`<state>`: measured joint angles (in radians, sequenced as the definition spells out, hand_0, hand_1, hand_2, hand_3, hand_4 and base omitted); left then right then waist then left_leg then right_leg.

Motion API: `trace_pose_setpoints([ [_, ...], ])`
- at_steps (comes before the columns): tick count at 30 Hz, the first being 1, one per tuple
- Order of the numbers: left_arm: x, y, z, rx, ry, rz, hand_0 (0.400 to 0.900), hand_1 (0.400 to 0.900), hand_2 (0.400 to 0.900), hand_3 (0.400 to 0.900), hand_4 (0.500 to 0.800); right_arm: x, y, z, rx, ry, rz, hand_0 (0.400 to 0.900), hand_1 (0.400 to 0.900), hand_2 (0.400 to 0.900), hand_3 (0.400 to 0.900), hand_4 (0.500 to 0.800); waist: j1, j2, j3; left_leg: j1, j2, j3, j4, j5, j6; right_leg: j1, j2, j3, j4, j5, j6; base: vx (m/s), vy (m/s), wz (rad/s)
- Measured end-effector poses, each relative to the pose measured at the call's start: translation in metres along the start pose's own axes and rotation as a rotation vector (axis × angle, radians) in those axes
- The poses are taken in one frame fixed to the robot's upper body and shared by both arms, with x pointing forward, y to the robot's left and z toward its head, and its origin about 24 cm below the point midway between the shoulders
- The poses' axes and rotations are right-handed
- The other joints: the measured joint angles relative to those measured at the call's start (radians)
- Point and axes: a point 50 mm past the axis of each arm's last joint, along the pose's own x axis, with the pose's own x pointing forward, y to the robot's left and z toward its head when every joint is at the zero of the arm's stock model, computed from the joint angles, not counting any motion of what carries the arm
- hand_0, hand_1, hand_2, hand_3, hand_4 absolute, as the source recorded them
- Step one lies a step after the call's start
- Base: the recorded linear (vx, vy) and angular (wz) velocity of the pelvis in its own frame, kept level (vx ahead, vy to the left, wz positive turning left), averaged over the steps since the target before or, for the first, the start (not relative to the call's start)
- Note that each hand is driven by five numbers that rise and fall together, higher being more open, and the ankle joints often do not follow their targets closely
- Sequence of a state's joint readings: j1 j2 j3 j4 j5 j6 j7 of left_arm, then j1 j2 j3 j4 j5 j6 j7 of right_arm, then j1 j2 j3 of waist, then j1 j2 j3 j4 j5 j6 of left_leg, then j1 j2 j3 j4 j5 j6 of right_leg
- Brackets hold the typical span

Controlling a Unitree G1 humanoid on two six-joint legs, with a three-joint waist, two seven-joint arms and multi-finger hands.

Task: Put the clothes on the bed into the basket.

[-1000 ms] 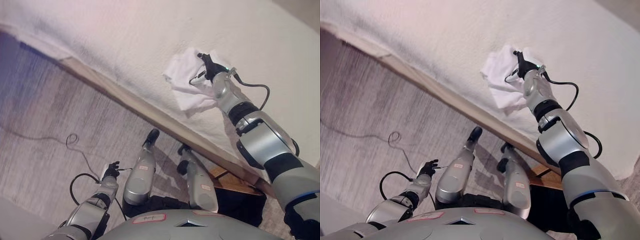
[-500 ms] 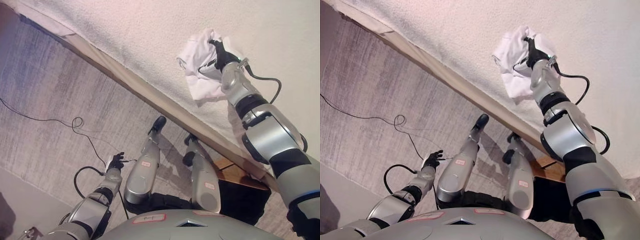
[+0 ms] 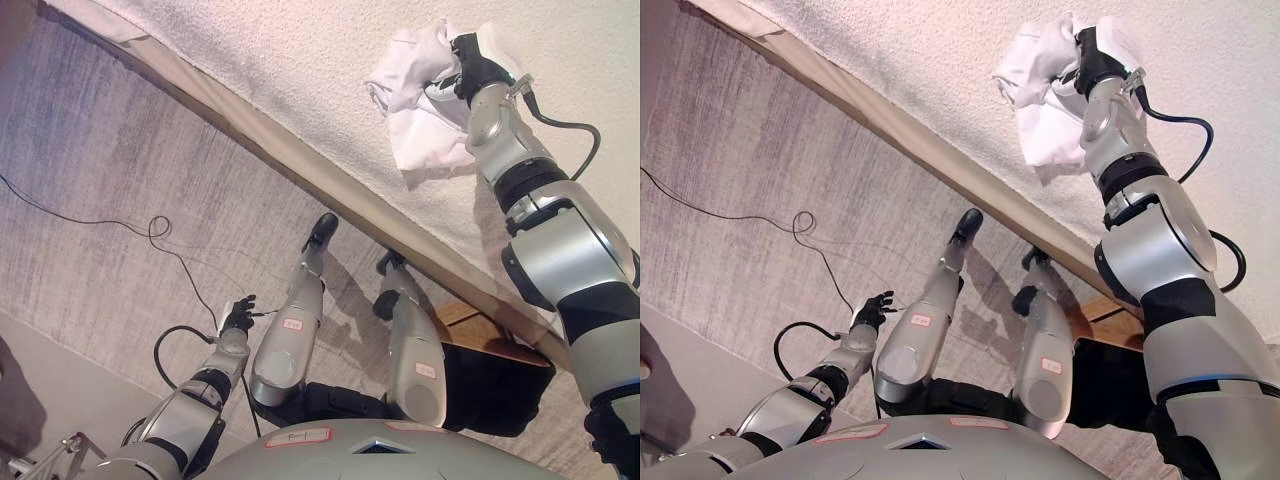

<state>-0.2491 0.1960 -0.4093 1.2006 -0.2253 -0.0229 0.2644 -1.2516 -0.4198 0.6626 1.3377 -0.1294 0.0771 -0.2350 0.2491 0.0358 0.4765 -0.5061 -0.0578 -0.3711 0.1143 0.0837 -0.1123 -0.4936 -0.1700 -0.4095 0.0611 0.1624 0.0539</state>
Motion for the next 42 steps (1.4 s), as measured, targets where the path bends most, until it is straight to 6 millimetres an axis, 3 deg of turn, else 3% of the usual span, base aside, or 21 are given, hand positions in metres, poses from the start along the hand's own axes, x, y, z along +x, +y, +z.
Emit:
trace_pose_setpoints([
  [16,0.001,0.003,0.002,-0.02,0.002,0.018,0.9,0.9,0.9,0.9,0.8,-0.005,0.02,-0.015,0.001,0.051,0.058,0.4,0.4,0.4,0.4,0.5,-0.005,-0.014,0.011,0.124,0.002,0.037,-0.048,0.017,0.005,0.098,-0.005,0.03,-0.019,0.006,-0.003,0.02,0.013,-0.11],
  [19,0.001,0.005,0.001,-0.046,0.013,0.031,0.9,0.9,0.9,0.9,0.8,-0.011,0.034,-0.027,0.038,0.07,0.088,0.4,0.4,0.4,0.4,0.5,-0.009,-0.029,0.011,0.2,0.002,0.082,-0.06,0.004,0.025,0.154,-0.001,0.074,-0.033,0.006,0.005,0.1,0.065,-0.61],
  [24,0.0,0.016,-0.015,-0.088,0.067,0.074,0.9,0.9,0.9,0.9,0.8,-0.022,0.057,-0.048,0.075,0.096,0.137,0.4,0.4,0.4,0.4,0.5,-0.09,-0.084,-0.027,0.309,-0.009,0.194,-0.071,-0.029,0.062,0.224,-0.004,0.177,-0.073,0.022,0.031,0.09,0.058,-0.7],
  [28,-0.002,0.022,-0.03,-0.102,0.123,0.094,0.9,0.9,0.9,0.9,0.8,-0.035,0.067,-0.087,0.093,0.189,0.165,0.4,0.4,0.4,0.4,0.5,-0.165,-0.131,-0.088,0.387,-0.013,0.303,-0.089,-0.055,0.088,0.252,0.007,0.275,-0.095,0.04,0.055,0.07,0.036,-0.81],
  [32,-0.008,0.02,-0.052,-0.111,0.192,0.092,0.9,0.9,0.9,0.9,0.8,-0.057,0.072,-0.141,0.073,0.316,0.18,0.4,0.4,0.4,0.4,0.5,-0.224,-0.121,-0.186,0.47,-0.007,0.4,-0.123,-0.075,0.105,0.282,0.019,0.362,-0.112,0.067,0.051,0.06,0.013,-0.53],
  [34,-0.009,0.019,-0.056,-0.107,0.201,0.087,0.9,0.9,0.9,0.9,0.8,-0.071,0.065,-0.174,0.057,0.396,0.165,0.4,0.4,0.4,0.4,0.5,-0.266,-0.101,-0.228,0.505,-0.004,0.421,-0.156,-0.076,0.107,0.296,0.028,0.379,-0.121,0.068,0.052,0.04,0.014,-0.37],
  [37,-0.009,0.02,-0.056,-0.099,0.2,0.088,0.9,0.9,0.9,0.9,0.8,-0.085,0.05,-0.207,0.027,0.481,0.136,0.4,0.4,0.4,0.4,0.5,-0.305,-0.082,-0.249,0.534,0.0,0.453,-0.184,-0.077,0.108,0.299,0.041,0.411,-0.126,0.068,0.052,0.04,0.006,-0.33],
  [42,-0.011,0.018,-0.064,-0.067,0.232,0.06,0.9,0.9,0.9,0.9,0.8,-0.112,0.034,-0.251,0.026,0.621,0.098,0.4,0.4,0.4,0.4,0.5,-0.348,-0.05,-0.273,0.568,0.01,0.502,-0.197,-0.085,0.109,0.315,0.062,0.454,-0.147,0.063,0.058,0.05,0.006,-0.44],
])
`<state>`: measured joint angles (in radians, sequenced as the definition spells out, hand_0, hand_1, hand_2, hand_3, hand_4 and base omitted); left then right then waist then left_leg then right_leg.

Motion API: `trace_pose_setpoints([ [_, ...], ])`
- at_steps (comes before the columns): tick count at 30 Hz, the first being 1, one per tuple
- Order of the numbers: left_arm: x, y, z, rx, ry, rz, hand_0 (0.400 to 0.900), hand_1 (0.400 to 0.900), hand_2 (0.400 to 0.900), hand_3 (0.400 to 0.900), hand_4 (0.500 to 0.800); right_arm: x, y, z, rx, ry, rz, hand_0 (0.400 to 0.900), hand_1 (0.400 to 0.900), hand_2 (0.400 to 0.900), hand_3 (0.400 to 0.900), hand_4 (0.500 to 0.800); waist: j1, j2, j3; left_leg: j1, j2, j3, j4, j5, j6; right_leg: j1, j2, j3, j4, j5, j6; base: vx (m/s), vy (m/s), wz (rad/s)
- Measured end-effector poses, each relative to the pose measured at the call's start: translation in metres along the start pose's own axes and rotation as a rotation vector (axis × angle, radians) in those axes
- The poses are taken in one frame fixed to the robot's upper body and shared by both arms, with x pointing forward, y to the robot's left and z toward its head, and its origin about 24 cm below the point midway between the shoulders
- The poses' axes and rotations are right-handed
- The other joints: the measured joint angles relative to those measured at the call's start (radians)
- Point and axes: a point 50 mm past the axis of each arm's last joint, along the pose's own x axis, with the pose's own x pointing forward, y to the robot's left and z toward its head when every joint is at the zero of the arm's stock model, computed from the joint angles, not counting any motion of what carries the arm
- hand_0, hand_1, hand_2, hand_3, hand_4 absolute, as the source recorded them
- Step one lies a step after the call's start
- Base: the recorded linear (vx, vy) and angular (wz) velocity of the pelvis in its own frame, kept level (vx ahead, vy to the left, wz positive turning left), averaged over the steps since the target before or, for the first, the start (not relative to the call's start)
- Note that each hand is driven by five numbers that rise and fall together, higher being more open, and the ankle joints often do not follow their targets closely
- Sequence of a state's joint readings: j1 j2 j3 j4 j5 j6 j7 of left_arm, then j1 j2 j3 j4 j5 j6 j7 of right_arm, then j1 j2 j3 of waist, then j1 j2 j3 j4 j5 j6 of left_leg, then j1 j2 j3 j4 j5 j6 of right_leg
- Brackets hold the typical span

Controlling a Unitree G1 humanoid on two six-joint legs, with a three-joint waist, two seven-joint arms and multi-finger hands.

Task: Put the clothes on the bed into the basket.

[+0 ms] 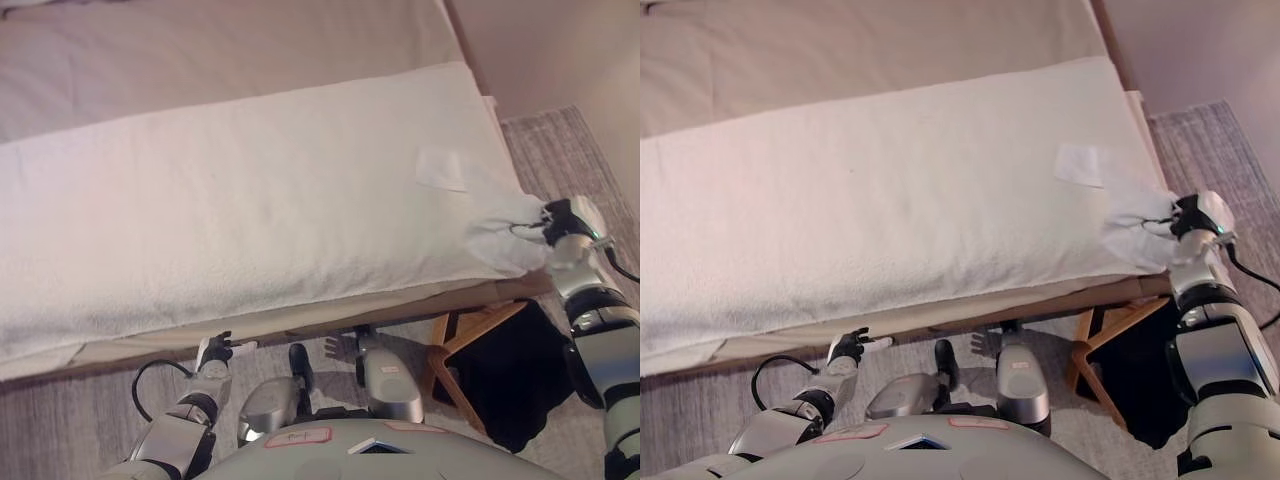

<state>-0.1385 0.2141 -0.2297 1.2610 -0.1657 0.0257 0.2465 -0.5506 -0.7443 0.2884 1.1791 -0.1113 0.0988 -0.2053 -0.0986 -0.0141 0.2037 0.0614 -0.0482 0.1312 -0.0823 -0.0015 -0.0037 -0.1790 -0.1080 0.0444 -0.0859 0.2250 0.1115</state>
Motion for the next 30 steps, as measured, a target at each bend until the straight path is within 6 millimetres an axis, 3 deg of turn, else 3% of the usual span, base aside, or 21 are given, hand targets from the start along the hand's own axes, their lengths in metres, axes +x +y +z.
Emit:
trace_pose_setpoints([
  [5,-0.001,-0.002,-0.011,0.037,0.032,-0.019,0.9,0.9,0.9,0.9,0.8,-0.001,-0.008,-0.022,0.024,0.069,-0.01,0.4,0.4,0.4,0.4,0.5,-0.038,0.023,-0.014,0.027,0.009,0.07,-0.003,-0.01,-0.004,-0.005,0.023,0.045,0.0,-0.008,0.003,0.05,-0.002,-0.46],
  [7,-0.001,-0.002,-0.005,0.047,0.016,-0.023,0.9,0.9,0.9,0.9,0.8,-0.001,-0.014,-0.035,0.017,0.105,-0.015,0.4,0.4,0.4,0.4,0.5,-0.043,0.031,-0.019,0.031,0.012,0.096,-0.008,-0.018,0.002,-0.017,0.029,0.055,-0.001,-0.029,0.031,0.04,-0.012,-0.32],
  [9,0.0,-0.003,-0.001,0.062,0.005,-0.029,0.9,0.9,0.9,0.9,0.8,-0.002,-0.024,-0.051,0.014,0.159,-0.028,0.4,0.4,0.4,0.4,0.5,-0.043,0.049,-0.03,0.03,0.023,0.12,-0.011,-0.027,0.011,-0.026,0.034,0.044,0.002,-0.037,0.049,0.01,-0.016,-0.25],
  [14,0.0,-0.004,0.006,0.074,-0.014,-0.032,0.9,0.9,0.9,0.9,0.8,-0.007,-0.062,-0.084,0.012,0.271,-0.106,0.4,0.4,0.4,0.4,0.5,-0.096,0.072,-0.046,0.031,0.03,0.145,-0.012,-0.03,0.012,-0.04,0.043,0.04,0.001,-0.041,0.06,0.01,-0.024,-0.17],
  [17,-0.001,-0.008,0.007,0.105,-0.025,-0.044,0.9,0.9,0.9,0.9,0.8,-0.013,-0.078,-0.103,0.015,0.344,-0.144,0.4,0.4,0.4,0.4,0.5,-0.094,0.094,-0.062,0.023,0.053,0.167,-0.012,-0.035,0.005,-0.095,0.063,0.027,0.083,-0.039,0.056,0.0,-0.012,0.02],
  [19,-0.001,-0.015,0.012,0.119,-0.039,-0.067,0.9,0.9,0.9,0.9,0.8,-0.019,-0.09,-0.118,0.011,0.407,-0.171,0.4,0.4,0.4,0.4,0.5,-0.096,0.094,-0.066,0.023,0.044,0.159,-0.012,-0.04,-0.006,-0.097,0.063,0.024,0.071,-0.059,0.083,0.0,-0.032,0.05],
  [20,-0.002,-0.019,0.011,0.118,-0.033,-0.084,0.9,0.9,0.9,0.9,0.8,-0.02,-0.094,-0.121,0.01,0.419,-0.182,0.4,0.4,0.4,0.4,0.5,-0.092,0.108,-0.072,0.011,0.05,0.147,-0.012,-0.041,-0.005,-0.09,0.068,0.023,0.04,-0.093,0.128,0.0,0.0,0.0],
  [21,-0.003,-0.021,0.012,0.116,-0.035,-0.088,0.9,0.9,0.9,0.9,0.8,-0.02,-0.095,-0.122,0.011,0.423,-0.183,0.4,0.4,0.4,0.4,0.5,-0.089,0.124,-0.069,0.001,0.077,0.13,-0.012,-0.047,0.001,-0.094,0.084,0.01,0.049,-0.108,0.145,0.0,-0.035,-0.01],
  [22,-0.002,-0.019,0.012,0.126,-0.033,-0.085,0.9,0.9,0.9,0.9,0.8,-0.022,-0.092,-0.127,0.012,0.441,-0.172,0.4,0.4,0.4,0.4,0.5,-0.093,0.125,-0.073,0.01,0.086,0.125,-0.011,-0.033,-0.028,-0.117,0.093,0.002,0.107,-0.073,0.093,-0.01,-0.034,-0.01],
  [23,-0.002,-0.021,0.015,0.136,-0.04,-0.089,0.9,0.9,0.9,0.9,0.8,-0.024,-0.094,-0.132,0.011,0.458,-0.168,0.4,0.4,0.4,0.4,0.5,-0.101,0.109,-0.068,0.018,0.071,0.125,-0.011,-0.034,-0.035,-0.117,0.088,-0.003,0.114,-0.075,0.092,0.0,-0.032,0.0],
  [24,-0.003,-0.024,0.015,0.136,-0.043,-0.101,0.9,0.9,0.9,0.9,0.8,-0.024,-0.096,-0.13,0.016,0.453,-0.176,0.4,0.4,0.4,0.4,0.5,-0.103,0.122,-0.071,0.006,0.07,0.128,-0.011,-0.044,-0.025,-0.119,0.09,0.001,0.094,-0.126,0.16,0.0,-0.049,-0.01],
  [25,-0.005,-0.03,0.014,0.131,-0.043,-0.115,0.9,0.9,0.9,0.9,0.8,-0.022,-0.105,-0.125,0.03,0.442,-0.197,0.4,0.4,0.4,0.4,0.5,-0.08,0.184,-0.067,-0.027,0.13,0.113,-0.007,-0.069,0.025,-0.16,0.125,-0.038,0.153,-0.2,0.093,0.01,-0.038,0.0],
  [26,-0.004,-0.031,0.022,0.137,-0.067,-0.116,0.9,0.9,0.9,0.9,0.8,-0.022,-0.108,-0.123,0.052,0.446,-0.208,0.4,0.4,0.4,0.4,0.5,-0.07,0.213,-0.056,-0.067,0.162,0.121,0.014,-0.044,-0.001,-0.27,0.145,-0.002,0.426,-0.232,-0.018,0.01,-0.048,-0.01],
  [27,-0.003,-0.026,0.024,0.139,-0.075,-0.106,0.9,0.9,0.9,0.9,0.8,-0.024,-0.109,-0.127,0.06,0.473,-0.203,0.4,0.4,0.4,0.4,0.5,-0.099,0.18,-0.05,-0.071,0.13,0.109,0.011,-0.047,-0.008,-0.283,0.089,0.069,0.583,-0.298,-0.025,0.01,-0.051,0.02],
  [28,-0.004,-0.028,0.021,0.139,-0.067,-0.111,0.9,0.9,0.9,0.9,0.8,-0.026,-0.115,-0.131,0.061,0.484,-0.216,0.4,0.4,0.4,0.4,0.5,-0.112,0.165,-0.047,-0.043,0.104,0.107,-0.001,-0.032,-0.05,-0.221,0.041,0.085,0.487,-0.34,0.037,0.01,-0.051,0.03],
  [30,-0.005,-0.032,0.015,0.141,-0.048,-0.132,0.9,0.9,0.9,0.9,0.8,-0.024,-0.118,-0.127,0.064,0.454,-0.226,0.4,0.4,0.4,0.4,0.5,-0.102,0.185,-0.047,-0.04,0.103,0.114,-0.008,-0.029,-0.058,-0.147,0.044,0.085,0.337,-0.297,0.06,0.0,-0.044,0.09],
])
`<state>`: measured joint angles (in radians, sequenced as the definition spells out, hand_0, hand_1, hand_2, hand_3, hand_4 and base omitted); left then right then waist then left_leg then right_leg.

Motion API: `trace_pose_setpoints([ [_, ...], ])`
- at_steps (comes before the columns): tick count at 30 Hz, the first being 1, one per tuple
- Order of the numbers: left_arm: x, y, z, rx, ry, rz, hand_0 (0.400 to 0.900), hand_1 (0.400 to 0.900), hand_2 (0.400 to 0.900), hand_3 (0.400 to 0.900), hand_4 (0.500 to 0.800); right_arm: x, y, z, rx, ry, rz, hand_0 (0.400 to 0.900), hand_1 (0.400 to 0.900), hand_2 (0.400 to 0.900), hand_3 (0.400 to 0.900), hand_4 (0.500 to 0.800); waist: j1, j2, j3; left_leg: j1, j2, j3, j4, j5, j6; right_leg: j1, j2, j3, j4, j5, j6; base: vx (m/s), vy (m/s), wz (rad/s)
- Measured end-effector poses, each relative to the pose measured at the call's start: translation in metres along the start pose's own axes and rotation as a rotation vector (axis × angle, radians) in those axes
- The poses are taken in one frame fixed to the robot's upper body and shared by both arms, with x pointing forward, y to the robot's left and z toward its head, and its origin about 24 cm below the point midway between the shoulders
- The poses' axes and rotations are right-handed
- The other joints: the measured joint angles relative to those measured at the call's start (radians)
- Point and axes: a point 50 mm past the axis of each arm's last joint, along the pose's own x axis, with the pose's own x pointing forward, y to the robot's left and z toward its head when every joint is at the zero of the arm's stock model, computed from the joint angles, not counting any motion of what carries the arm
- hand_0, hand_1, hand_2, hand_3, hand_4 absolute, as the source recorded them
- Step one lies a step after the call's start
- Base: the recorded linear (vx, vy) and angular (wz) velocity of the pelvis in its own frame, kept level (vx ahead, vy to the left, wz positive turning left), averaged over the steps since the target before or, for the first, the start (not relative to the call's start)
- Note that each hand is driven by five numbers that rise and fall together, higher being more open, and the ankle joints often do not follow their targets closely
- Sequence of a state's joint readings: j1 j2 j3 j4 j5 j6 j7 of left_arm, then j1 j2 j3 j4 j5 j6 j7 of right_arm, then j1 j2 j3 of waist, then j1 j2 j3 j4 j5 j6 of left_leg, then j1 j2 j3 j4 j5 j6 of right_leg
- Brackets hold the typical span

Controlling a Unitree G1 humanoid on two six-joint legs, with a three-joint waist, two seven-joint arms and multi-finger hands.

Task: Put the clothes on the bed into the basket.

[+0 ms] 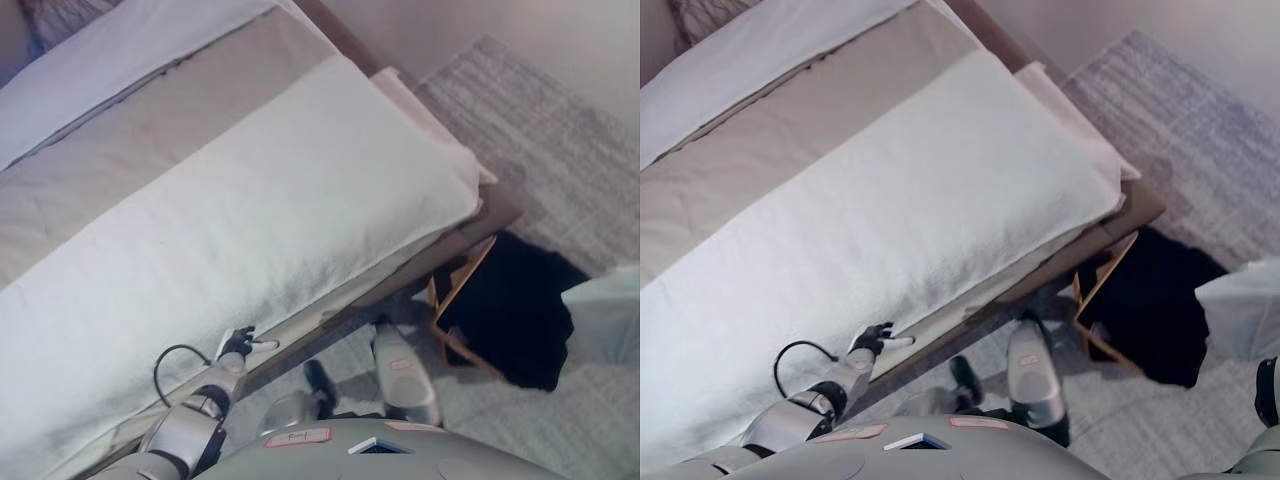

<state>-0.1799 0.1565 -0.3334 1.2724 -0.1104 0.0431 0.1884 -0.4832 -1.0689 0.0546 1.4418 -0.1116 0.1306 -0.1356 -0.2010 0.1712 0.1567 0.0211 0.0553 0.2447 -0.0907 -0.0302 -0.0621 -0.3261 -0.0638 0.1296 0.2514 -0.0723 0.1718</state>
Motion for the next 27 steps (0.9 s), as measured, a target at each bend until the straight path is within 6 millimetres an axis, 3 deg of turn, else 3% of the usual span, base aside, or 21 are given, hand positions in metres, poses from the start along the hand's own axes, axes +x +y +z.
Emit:
trace_pose_setpoints([
  [3,-0.001,0.001,-0.011,0.0,0.036,0.004,0.9,0.9,0.9,0.9,0.8,0.0,-0.001,0.006,0.004,-0.032,-0.003,0.4,0.4,0.4,0.4,0.5,0.014,0.015,-0.001,0.028,0.005,0.0,0.003,-0.001,-0.001,0.061,0.024,-0.035,-0.121,0.039,-0.011,0.0,-0.039,0.16],
  [7,0.0,0.002,-0.006,0.001,0.025,0.005,0.9,0.9,0.9,0.9,0.8,0.0,-0.001,0.009,0.008,-0.045,-0.006,0.4,0.4,0.4,0.4,0.5,0.01,0.024,0.004,0.028,-0.009,-0.013,0.009,-0.007,0.013,0.06,0.055,-0.081,-0.176,0.059,-0.015,0.0,-0.027,0.17],
  [8,0.0,0.003,-0.003,0.001,0.018,0.008,0.9,0.9,0.9,0.9,0.8,0.0,-0.001,0.009,0.014,-0.047,-0.005,0.551,0.551,0.551,0.551,0.591,0.013,0.01,0.019,0.025,-0.014,-0.021,0.004,-0.006,0.018,0.059,0.051,-0.08,-0.173,0.064,-0.019,-0.01,-0.03,0.21],
  [9,0.0,0.001,0.0,0.0,0.007,0.004,0.9,0.9,0.9,0.9,0.8,0.0,-0.003,0.012,0.023,-0.06,-0.011,0.659,0.659,0.659,0.659,0.655,0.016,0.009,0.025,0.019,-0.016,-0.022,-0.003,-0.01,0.026,0.056,0.047,-0.083,-0.184,0.064,-0.014,-0.01,-0.031,0.18],
  [10,0.0,0.0,0.0,-0.001,0.003,-0.001,0.9,0.9,0.9,0.9,0.8,-0.001,-0.004,0.018,0.029,-0.081,-0.019,0.9,0.9,0.9,0.9,0.8,0.022,0.03,0.027,0.0,-0.002,-0.025,-0.003,-0.013,0.039,0.046,0.049,-0.094,-0.177,0.068,-0.011,0.0,-0.015,0.08],
  [11,0.0,0.0,0.0,0.0,0.0,0.0,0.9,0.9,0.9,0.9,0.8,-0.001,-0.004,0.02,0.04,-0.092,-0.022,0.9,0.9,0.9,0.9,0.8,0.028,0.041,0.037,-0.012,0.008,-0.019,-0.003,-0.004,0.052,-0.012,0.056,-0.106,-0.061,0.073,-0.06,-0.01,-0.021,0.1],
  [12,0.0,0.002,0.001,0.001,-0.003,0.005,0.9,0.9,0.9,0.9,0.8,-0.001,-0.003,0.016,0.031,-0.082,-0.019,0.9,0.9,0.9,0.9,0.8,0.01,0.018,0.046,-0.017,-0.011,-0.027,-0.003,-0.005,0.046,-0.02,0.027,-0.096,0.01,0.03,-0.062,-0.01,-0.016,0.07],
  [14,-0.001,-0.002,-0.006,-0.002,0.021,-0.006,0.9,0.9,0.9,0.9,0.8,-0.001,-0.006,0.016,0.038,-0.088,-0.028,0.9,0.9,0.9,0.9,0.8,0.02,0.016,0.051,-0.009,-0.036,-0.029,0.007,-0.003,0.034,0.021,0.01,-0.087,-0.072,0.044,-0.044,-0.01,-0.021,0.09],
  [17,-0.002,-0.001,-0.018,-0.009,0.058,0.0,0.9,0.9,0.9,0.9,0.8,-0.003,0.007,0.024,0.051,-0.123,0.009,0.9,0.9,0.9,0.9,0.8,0.021,0.028,0.048,0.018,-0.02,-0.034,-0.002,-0.001,0.032,0.094,0.02,-0.108,-0.191,0.063,-0.021,-0.02,-0.021,0.08],
  [22,0.0,0.001,-0.008,0.005,0.026,0.004,0.9,0.9,0.9,0.9,0.8,-0.005,0.008,0.032,0.035,-0.169,0.009,0.9,0.9,0.9,0.9,0.8,0.024,0.015,0.057,0.023,-0.02,-0.058,-0.001,-0.004,0.037,0.099,0.031,-0.116,-0.223,0.063,-0.02,0.0,-0.005,0.01],
  [23,0.0,0.0,-0.008,0.002,0.023,0.003,0.9,0.9,0.9,0.9,0.8,-0.005,0.008,0.037,0.027,-0.195,0.009,0.9,0.9,0.9,0.9,0.8,0.034,0.023,0.053,0.006,-0.005,-0.059,-0.003,-0.007,0.047,0.097,0.036,-0.125,-0.231,0.07,-0.003,0.0,0.0,0.0],
  [24,0.0,0.001,-0.007,0.001,0.022,0.006,0.9,0.9,0.9,0.9,0.8,-0.006,0.009,0.037,0.025,-0.195,0.012,0.9,0.9,0.9,0.9,0.8,0.051,0.034,0.048,-0.01,0.011,-0.049,-0.002,-0.001,0.055,0.058,0.05,-0.134,-0.168,0.077,-0.03,0.0,0.0,0.0],
  [25,0.0,0.004,-0.008,0.003,0.02,0.014,0.9,0.9,0.9,0.9,0.8,-0.006,0.014,0.035,0.023,-0.187,0.028,0.9,0.9,0.9,0.9,0.8,0.062,0.023,0.053,-0.015,0.016,-0.047,-0.002,0.0,0.057,0.007,0.051,-0.128,-0.026,0.061,-0.083,-0.03,-0.016,0.01],
  [26,0.0,0.009,-0.008,0.005,0.02,0.025,0.9,0.9,0.9,0.9,0.8,-0.005,0.02,0.028,0.005,-0.16,0.046,0.9,0.9,0.9,0.9,0.8,0.043,-0.02,0.043,-0.012,-0.01,-0.053,-0.002,-0.004,0.044,0.025,0.014,-0.107,-0.005,-0.001,-0.053,0.0,0.0,0.0],
  [27,0.0,0.011,-0.011,0.002,0.03,0.03,0.9,0.9,0.9,0.9,0.8,-0.006,0.022,0.027,0.003,-0.155,0.055,0.9,0.9,0.9,0.9,0.8,0.045,-0.041,0.038,-0.009,-0.03,-0.051,0.009,0.005,0.028,0.041,-0.003,-0.111,-0.052,0.024,-0.039,-0.02,-0.022,0.04],
])
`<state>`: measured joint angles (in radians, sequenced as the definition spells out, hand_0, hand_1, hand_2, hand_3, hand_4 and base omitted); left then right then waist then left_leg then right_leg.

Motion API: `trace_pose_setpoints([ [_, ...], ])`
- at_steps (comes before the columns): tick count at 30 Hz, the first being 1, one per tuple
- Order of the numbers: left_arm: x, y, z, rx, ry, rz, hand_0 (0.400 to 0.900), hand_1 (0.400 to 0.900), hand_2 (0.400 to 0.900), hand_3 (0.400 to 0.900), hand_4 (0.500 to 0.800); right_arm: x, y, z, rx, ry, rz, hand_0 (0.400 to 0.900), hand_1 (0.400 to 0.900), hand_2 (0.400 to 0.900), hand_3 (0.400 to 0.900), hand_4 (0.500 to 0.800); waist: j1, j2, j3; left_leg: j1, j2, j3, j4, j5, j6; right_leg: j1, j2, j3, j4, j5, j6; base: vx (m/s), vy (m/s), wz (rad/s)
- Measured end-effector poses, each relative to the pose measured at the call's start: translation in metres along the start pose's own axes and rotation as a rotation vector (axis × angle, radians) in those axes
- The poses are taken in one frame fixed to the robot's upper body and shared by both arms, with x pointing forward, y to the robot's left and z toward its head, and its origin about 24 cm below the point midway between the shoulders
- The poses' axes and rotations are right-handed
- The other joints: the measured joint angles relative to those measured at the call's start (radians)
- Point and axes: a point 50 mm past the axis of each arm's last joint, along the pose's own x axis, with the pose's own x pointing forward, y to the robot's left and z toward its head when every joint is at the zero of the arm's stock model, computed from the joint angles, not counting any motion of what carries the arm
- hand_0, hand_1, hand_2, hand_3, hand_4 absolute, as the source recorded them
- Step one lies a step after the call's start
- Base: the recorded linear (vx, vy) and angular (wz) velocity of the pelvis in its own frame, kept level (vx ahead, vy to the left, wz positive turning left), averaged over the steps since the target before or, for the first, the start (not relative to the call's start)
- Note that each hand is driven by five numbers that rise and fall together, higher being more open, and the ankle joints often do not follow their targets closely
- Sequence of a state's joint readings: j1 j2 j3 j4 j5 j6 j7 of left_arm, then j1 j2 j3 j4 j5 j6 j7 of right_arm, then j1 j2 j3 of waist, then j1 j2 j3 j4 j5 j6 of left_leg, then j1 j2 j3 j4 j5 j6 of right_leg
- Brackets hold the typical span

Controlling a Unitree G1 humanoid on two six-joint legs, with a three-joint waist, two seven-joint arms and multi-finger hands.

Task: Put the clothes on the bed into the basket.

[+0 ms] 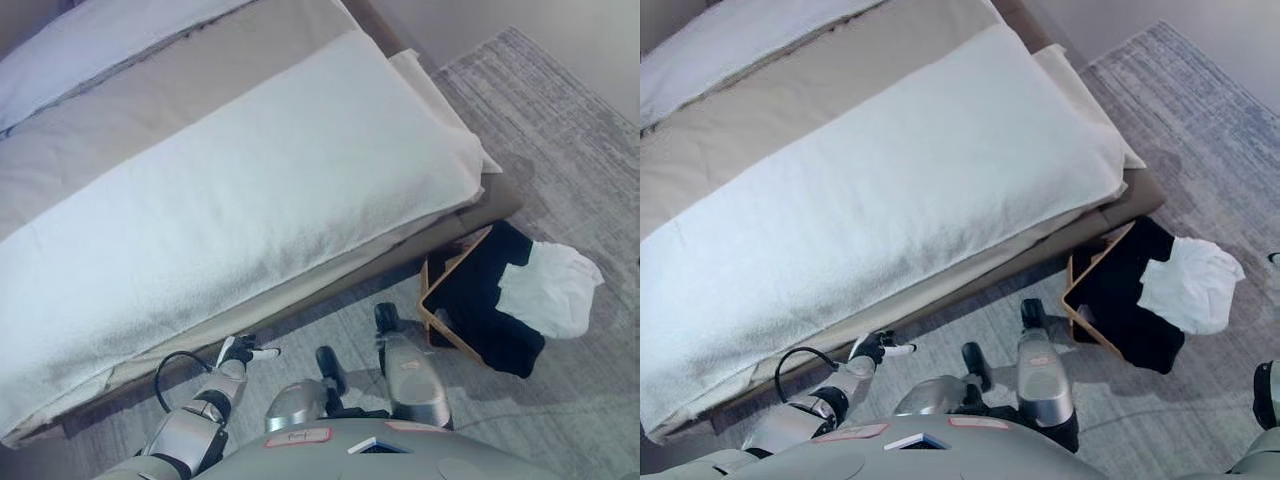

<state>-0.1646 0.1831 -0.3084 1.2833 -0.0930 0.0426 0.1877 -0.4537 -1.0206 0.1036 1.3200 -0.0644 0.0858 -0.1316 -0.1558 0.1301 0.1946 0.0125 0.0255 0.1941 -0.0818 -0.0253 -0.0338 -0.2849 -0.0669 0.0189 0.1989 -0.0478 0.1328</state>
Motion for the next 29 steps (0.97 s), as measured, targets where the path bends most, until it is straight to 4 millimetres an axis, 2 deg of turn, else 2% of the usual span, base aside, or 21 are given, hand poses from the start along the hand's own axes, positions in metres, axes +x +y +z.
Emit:
trace_pose_setpoints([
  [2,-0.001,-0.002,-0.008,0.001,0.028,-0.007,0.9,0.9,0.9,0.9,0.8,0.0,0.004,0.002,-0.017,-0.014,0.017,0.9,0.9,0.9,0.9,0.8,0.021,0.0,0.0,0.011,0.015,-0.007,-0.006,0.004,0.002,0.054,0.012,-0.006,-0.096,0.015,0.015,-0.02,-0.023,0.06],
  [4,-0.001,-0.001,-0.011,-0.008,0.037,-0.003,0.9,0.9,0.9,0.9,0.8,-0.001,0.007,-0.001,-0.028,-0.001,0.03,0.9,0.9,0.9,0.9,0.8,0.023,0.001,-0.001,0.022,0.03,-0.011,-0.009,0.008,-0.003,0.082,0.026,-0.018,-0.131,0.047,0.003,-0.01,-0.016,0.06],
  [8,-0.001,-0.001,-0.011,-0.015,0.037,-0.001,0.9,0.9,0.9,0.9,0.8,-0.002,0.018,-0.011,-0.042,0.047,0.078,0.9,0.9,0.9,0.9,0.8,0.025,-0.009,-0.001,0.012,0.024,-0.023,0.001,0.011,-0.007,0.102,0.02,-0.018,-0.172,0.047,0.003,0.0,-0.003,0.01],
  [10,-0.001,0.0,-0.015,-0.02,0.051,0.002,0.9,0.9,0.9,0.9,0.8,-0.004,0.03,-0.009,-0.041,0.042,0.113,0.9,0.9,0.9,0.9,0.8,0.024,-0.012,-0.006,0.016,0.019,-0.021,-0.004,0.011,-0.006,0.111,0.017,-0.012,-0.188,0.048,0.003,0.0,0.0,0.0],
  [12,-0.002,0.004,-0.022,-0.029,0.068,0.012,0.9,0.9,0.9,0.9,0.8,-0.008,0.051,-0.01,-0.037,0.04,0.171,0.9,0.9,0.9,0.9,0.8,0.025,-0.019,-0.017,0.016,0.017,-0.019,-0.007,0.015,-0.001,0.114,0.017,-0.005,-0.198,0.052,0.002,0.01,-0.011,0.04],
  [16,-0.003,0.009,-0.032,-0.041,0.093,0.024,0.9,0.9,0.9,0.9,0.8,-0.027,0.108,-0.027,-0.049,0.072,0.341,0.9,0.9,0.9,0.9,0.8,0.027,-0.044,-0.041,0.038,0.017,-0.027,-0.01,0.023,0.01,0.146,0.017,-0.014,-0.22,0.089,-0.017,0.02,-0.016,0.09],
  [19,-0.003,0.009,-0.032,-0.032,0.093,0.023,0.9,0.9,0.9,0.9,0.8,-0.041,0.14,-0.028,-0.053,0.071,0.434,0.9,0.9,0.9,0.9,0.8,0.028,-0.038,-0.051,0.043,0.016,-0.032,-0.01,0.027,0.012,0.167,0.015,-0.022,-0.237,0.128,-0.031,0.03,-0.022,0.2],
  [23,-0.002,0.005,-0.027,-0.025,0.078,0.009,0.9,0.9,0.9,0.9,0.8,-0.079,0.202,-0.031,-0.086,0.06,0.602,0.9,0.9,0.9,0.9,0.8,0.047,-0.044,-0.062,0.066,0.022,-0.058,0.0,0.032,0.002,0.215,0.019,-0.054,-0.277,0.166,-0.064,0.01,-0.006,0.15],
  [26,-0.001,0.004,-0.02,-0.028,0.058,-0.004,0.9,0.9,0.9,0.9,0.8,-0.103,0.233,-0.02,-0.08,0.017,0.694,0.9,0.9,0.9,0.9,0.8,0.076,-0.039,-0.065,0.074,0.023,-0.076,0.001,0.037,-0.007,0.231,0.018,-0.073,-0.284,0.18,-0.083,0.02,-0.005,0.23],
  [29,-0.001,0.006,-0.019,-0.008,0.054,-0.003,0.9,0.9,0.9,0.9,0.8,-0.116,0.248,-0.007,-0.072,-0.038,0.736,0.9,0.9,0.9,0.9,0.8,0.094,-0.04,-0.065,0.078,0.024,-0.094,0.001,0.038,-0.008,0.251,0.016,-0.09,-0.285,0.18,-0.083,0.02,-0.007,0.27],
])
